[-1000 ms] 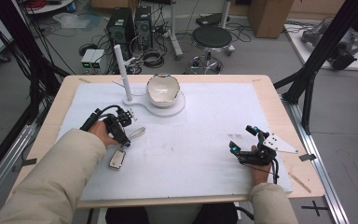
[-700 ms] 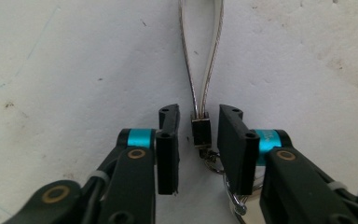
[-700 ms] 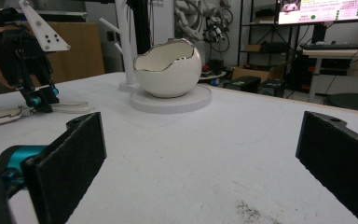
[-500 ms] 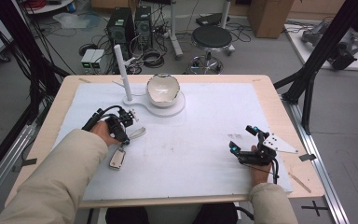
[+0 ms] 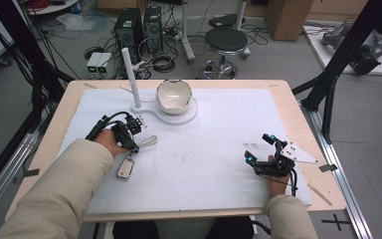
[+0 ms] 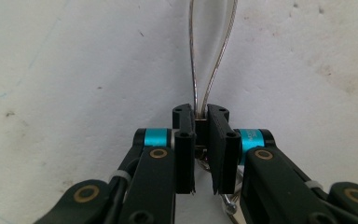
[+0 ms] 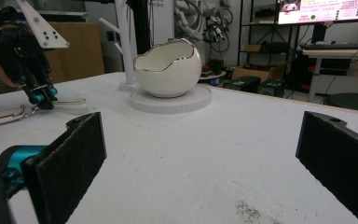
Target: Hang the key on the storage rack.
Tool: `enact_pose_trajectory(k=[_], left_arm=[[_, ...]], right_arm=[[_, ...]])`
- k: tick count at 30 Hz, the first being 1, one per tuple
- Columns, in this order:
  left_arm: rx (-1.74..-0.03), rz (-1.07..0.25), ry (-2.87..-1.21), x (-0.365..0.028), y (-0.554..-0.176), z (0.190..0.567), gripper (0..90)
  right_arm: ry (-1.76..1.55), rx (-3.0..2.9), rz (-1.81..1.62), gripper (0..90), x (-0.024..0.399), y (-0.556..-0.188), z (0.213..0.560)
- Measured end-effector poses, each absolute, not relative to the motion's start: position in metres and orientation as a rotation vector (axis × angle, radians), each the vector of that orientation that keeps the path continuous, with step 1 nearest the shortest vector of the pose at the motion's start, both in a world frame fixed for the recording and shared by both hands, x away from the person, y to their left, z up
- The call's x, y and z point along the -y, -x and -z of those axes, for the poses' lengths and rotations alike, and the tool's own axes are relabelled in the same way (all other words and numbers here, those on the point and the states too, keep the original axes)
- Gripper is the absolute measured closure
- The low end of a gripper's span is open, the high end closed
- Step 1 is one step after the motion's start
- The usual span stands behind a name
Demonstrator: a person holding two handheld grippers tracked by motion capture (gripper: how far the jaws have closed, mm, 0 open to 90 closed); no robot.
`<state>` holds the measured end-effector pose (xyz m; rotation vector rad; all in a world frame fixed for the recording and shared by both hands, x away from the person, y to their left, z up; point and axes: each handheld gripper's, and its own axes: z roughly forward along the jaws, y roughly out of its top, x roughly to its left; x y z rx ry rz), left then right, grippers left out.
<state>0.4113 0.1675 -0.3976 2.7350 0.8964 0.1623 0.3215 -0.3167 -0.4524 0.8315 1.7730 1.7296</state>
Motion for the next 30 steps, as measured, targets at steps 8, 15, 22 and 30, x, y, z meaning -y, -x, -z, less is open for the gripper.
enact_pose_trajectory(k=[8,15,22,30], left_arm=[[-0.942,-0.274,-2.574,-0.184,-0.408,0.381,81.4],[-0.982,-0.392,-2.412,-0.199,-0.404,0.365,81.4],[-1.007,-0.513,-2.263,-0.209,-0.401,0.349,81.5],[-1.072,-0.644,-2.042,-0.222,-0.399,0.339,81.5]], right_arm=[[-0.830,-1.772,-1.728,0.6,0.316,-0.322,0.452],[-0.830,-1.772,-1.729,0.6,0.316,-0.321,0.452],[-0.825,-1.774,-1.726,0.6,0.316,-0.322,0.452],[-0.827,-1.775,-1.725,0.6,0.316,-0.322,0.452]])
